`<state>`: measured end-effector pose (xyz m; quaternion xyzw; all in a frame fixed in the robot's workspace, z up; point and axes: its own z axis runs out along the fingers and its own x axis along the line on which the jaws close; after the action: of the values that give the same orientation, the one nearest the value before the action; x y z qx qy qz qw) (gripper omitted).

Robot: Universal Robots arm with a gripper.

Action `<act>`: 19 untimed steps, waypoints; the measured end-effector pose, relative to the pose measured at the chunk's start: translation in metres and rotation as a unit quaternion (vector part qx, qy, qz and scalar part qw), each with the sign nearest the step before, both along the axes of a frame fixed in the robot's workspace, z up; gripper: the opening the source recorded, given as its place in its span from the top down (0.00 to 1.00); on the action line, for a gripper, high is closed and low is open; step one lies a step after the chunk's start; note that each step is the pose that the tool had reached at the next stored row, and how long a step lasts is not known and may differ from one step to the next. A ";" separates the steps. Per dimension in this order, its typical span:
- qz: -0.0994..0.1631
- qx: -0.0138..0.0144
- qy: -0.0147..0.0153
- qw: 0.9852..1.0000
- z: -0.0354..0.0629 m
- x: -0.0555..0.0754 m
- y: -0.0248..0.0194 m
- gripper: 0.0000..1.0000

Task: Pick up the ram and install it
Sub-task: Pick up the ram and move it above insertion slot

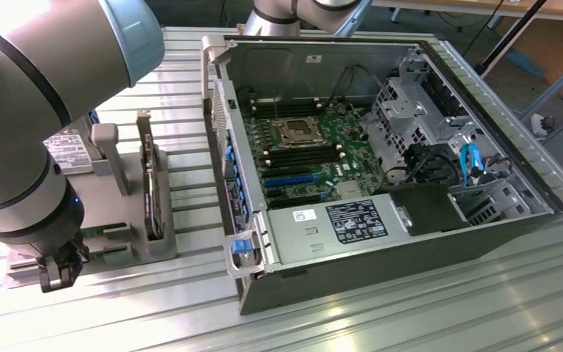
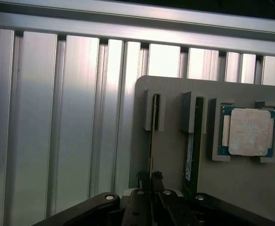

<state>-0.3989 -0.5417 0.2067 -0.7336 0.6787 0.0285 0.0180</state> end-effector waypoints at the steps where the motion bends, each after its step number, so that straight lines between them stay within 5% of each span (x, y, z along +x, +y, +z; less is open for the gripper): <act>1: 0.000 0.000 0.000 1.000 0.0000 0.000 0.0000 0.87; 8: 0.000 0.000 0.000 1.000 0.0001 0.000 0.0000 0.87; 19: 0.000 0.000 0.000 1.000 0.0188 0.000 0.0000 0.87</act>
<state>-0.3989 -0.5417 0.2255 -0.7336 0.6787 0.0285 0.0180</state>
